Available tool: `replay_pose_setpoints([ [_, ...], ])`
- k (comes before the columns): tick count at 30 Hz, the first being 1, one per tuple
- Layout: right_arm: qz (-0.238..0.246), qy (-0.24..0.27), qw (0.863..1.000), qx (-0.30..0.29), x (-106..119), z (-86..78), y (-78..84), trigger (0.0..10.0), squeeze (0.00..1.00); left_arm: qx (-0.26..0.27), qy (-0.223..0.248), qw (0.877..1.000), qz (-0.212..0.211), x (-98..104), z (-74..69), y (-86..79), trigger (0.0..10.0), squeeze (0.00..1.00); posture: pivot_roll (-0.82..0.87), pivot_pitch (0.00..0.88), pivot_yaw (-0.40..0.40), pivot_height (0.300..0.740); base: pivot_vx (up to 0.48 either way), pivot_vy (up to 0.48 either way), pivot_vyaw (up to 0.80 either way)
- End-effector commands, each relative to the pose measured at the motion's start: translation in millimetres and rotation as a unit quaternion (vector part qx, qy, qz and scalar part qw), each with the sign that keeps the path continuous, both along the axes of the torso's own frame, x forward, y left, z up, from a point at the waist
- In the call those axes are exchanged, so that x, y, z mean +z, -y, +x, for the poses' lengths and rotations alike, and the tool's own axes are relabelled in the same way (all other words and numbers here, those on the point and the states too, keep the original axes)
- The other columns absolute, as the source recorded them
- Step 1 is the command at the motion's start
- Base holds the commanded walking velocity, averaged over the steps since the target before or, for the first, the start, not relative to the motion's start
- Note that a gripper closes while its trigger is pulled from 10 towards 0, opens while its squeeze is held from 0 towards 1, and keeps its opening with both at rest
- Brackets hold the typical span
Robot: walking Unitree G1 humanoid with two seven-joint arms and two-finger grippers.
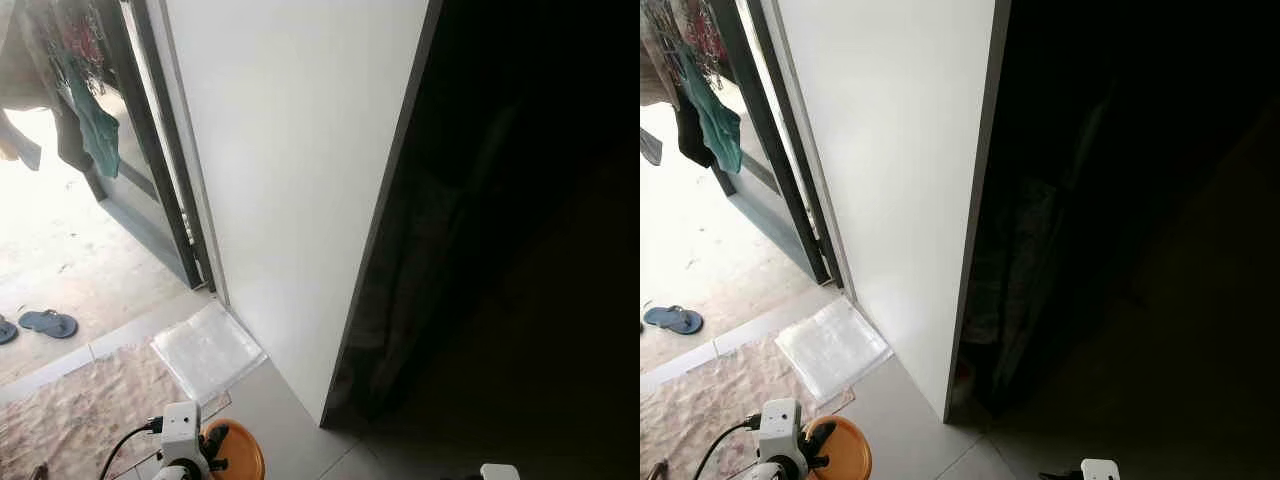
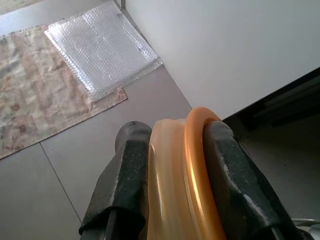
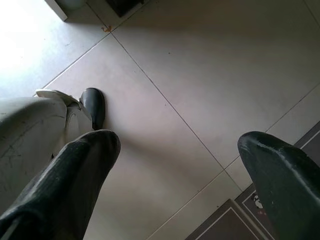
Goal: Restocking fridge
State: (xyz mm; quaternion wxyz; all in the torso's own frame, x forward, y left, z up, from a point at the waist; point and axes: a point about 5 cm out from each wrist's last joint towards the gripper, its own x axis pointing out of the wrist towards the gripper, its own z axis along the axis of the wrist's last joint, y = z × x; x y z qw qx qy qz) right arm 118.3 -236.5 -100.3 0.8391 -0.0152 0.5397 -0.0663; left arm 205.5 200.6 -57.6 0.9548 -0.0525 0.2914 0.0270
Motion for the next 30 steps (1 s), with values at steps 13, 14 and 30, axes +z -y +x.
replay_pose_setpoints([
  [13,-0.006,0.015,1.000,-0.012,2,-2.0,6.5,10.0,0.00,-0.065,0.127,0.986,0.089,28,4.7,-2.2,10.0,0.00,-0.07,0.008,-0.091,0.740,0.000,0.000,0.00],
  [14,0.002,0.023,1.000,-0.018,2,-0.1,3.9,10.0,0.00,-0.058,0.114,0.988,0.088,25,4.7,-3.7,10.0,0.00,-0.07,0.007,-0.088,0.740,0.000,0.000,0.00],
  [30,0.015,0.055,0.998,-0.030,1,5.5,-11.0,10.0,0.00,0.049,-0.102,0.992,0.057,-10,-10.2,-23.9,10.0,0.00,-0.15,0.000,-0.004,0.740,0.000,0.000,0.00],
])
